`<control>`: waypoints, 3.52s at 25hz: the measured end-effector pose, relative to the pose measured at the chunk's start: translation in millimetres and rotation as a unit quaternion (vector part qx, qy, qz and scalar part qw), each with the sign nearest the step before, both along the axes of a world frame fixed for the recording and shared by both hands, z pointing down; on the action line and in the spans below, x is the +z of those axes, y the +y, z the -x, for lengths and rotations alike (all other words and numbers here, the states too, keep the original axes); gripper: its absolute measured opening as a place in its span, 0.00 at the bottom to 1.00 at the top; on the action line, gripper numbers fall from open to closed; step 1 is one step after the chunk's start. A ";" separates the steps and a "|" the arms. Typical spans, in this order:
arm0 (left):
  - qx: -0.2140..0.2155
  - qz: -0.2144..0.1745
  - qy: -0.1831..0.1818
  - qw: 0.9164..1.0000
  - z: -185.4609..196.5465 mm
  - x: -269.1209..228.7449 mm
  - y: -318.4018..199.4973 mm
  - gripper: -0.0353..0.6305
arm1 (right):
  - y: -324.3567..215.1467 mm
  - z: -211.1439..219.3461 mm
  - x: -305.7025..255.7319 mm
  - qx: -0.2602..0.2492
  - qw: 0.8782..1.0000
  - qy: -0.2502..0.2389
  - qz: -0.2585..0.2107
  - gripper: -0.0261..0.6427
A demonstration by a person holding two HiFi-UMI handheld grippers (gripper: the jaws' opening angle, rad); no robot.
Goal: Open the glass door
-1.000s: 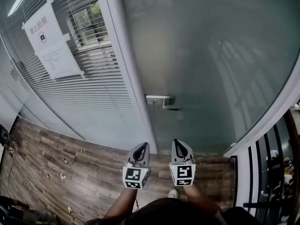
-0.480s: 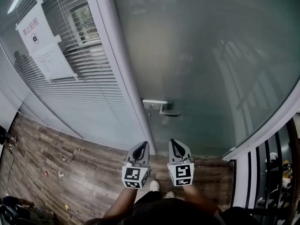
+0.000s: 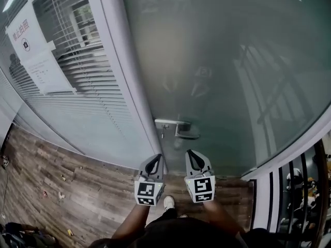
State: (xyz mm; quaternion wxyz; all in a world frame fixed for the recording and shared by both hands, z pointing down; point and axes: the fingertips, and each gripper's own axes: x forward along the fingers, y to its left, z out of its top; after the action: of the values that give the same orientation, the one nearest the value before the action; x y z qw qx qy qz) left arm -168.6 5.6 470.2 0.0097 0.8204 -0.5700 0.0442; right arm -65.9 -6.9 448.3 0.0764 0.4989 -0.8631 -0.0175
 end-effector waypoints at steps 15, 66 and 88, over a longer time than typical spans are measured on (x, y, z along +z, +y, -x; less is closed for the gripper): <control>0.023 0.023 0.026 0.999 2.5 21.9 -44.7 0.05 | -62.9 19.8 45.5 -0.175 0.891 0.418 0.033 0.26; 0.060 0.064 0.020 0.996 -5.6 63.9 -70.5 0.05 | -111.3 64.5 102.7 -0.311 0.906 0.282 0.053 0.06; 0.133 0.002 0.013 0.991 -86.4 26.0 -82.6 0.05 | -161.6 2.8 110.1 -0.279 0.918 0.265 0.093 0.06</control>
State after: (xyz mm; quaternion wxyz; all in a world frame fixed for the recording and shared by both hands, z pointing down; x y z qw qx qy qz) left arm -82.2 -77.0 496.1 0.0124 0.8896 -0.4552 0.0354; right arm -68.7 -168.4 558.4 0.3406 0.2057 -0.9131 -0.0891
